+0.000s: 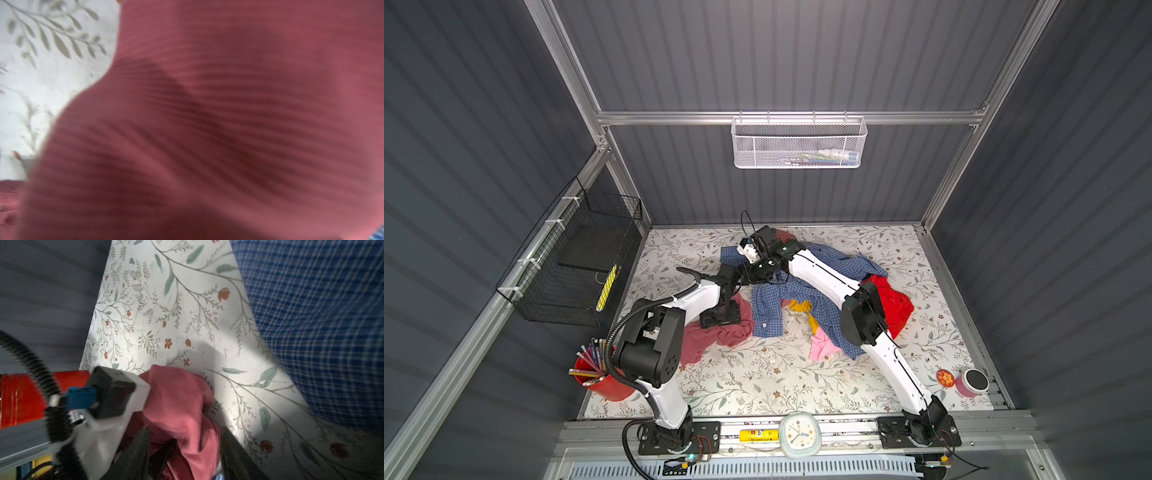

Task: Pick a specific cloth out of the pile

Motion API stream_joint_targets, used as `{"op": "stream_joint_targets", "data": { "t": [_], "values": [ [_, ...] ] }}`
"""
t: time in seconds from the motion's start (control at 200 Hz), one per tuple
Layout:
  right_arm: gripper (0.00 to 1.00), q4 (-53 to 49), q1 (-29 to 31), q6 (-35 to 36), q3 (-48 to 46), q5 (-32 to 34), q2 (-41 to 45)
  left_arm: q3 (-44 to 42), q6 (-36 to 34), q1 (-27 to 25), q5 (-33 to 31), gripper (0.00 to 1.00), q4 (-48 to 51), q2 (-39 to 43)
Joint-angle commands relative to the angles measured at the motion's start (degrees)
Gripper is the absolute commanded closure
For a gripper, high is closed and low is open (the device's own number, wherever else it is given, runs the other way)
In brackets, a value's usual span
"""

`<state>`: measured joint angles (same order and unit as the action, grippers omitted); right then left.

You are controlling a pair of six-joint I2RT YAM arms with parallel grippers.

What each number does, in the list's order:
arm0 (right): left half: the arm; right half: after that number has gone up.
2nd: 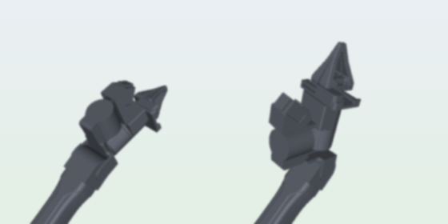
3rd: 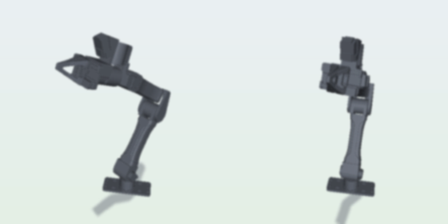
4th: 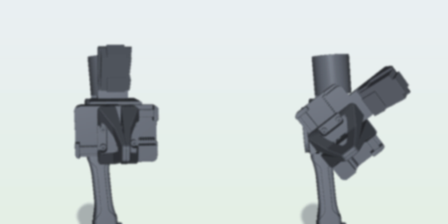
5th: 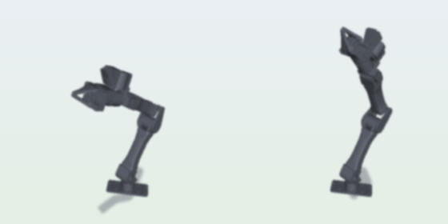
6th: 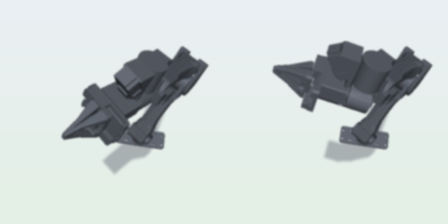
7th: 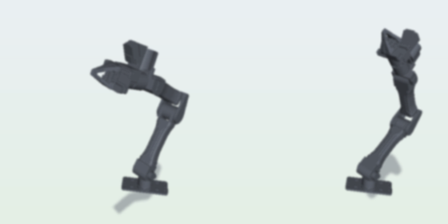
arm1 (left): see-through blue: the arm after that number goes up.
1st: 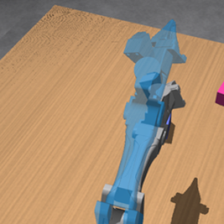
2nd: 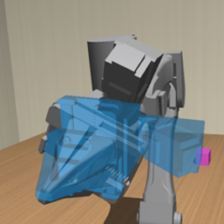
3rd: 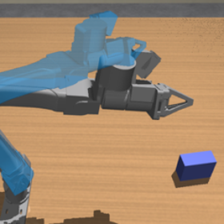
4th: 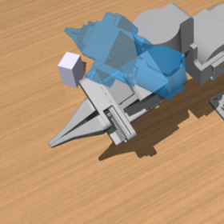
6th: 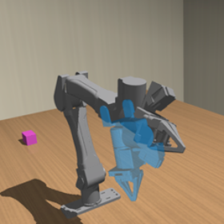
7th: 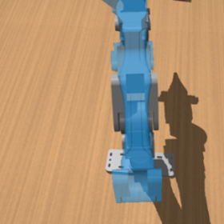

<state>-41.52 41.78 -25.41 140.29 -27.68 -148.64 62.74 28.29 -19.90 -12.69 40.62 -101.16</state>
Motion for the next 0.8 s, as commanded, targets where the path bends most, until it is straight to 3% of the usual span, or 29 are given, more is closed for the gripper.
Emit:
{"op": "stream_joint_targets", "data": {
  "t": [0.0,0.13,0.25,0.525,0.796],
  "values": [
    [0.54,-0.1,-2.9,-5.7,1.0,0.2,-2.1,0.2,0.3,1.3,-6.0,0.38,1.5,-3.2],
    [0.66,-2.7,-4.8,-7.8,1.0,5.2,-3.7,1.8,-1.5,3.7,-7.2,0.51,0.7,-3.8],
    [0.77,-4.2,-6.9,-9.7,-1.3,11.1,-3.3,3.8,-4.3,6.0,-8.6,0.55,-0.7,-4.1],
    [0.81,-0.3,-10.5,-11.6,-16.0,16.9,4.1,12.0,-9.9,6.6,-12.4,0.55,-3.1,-6.5],
    [0.82,6.3,-14.2,-13.1,-31.1,20.8,13.7,17.5,-13.1,9.3,-10.9,0.56,-8.8,-7.0]
  ]
}}
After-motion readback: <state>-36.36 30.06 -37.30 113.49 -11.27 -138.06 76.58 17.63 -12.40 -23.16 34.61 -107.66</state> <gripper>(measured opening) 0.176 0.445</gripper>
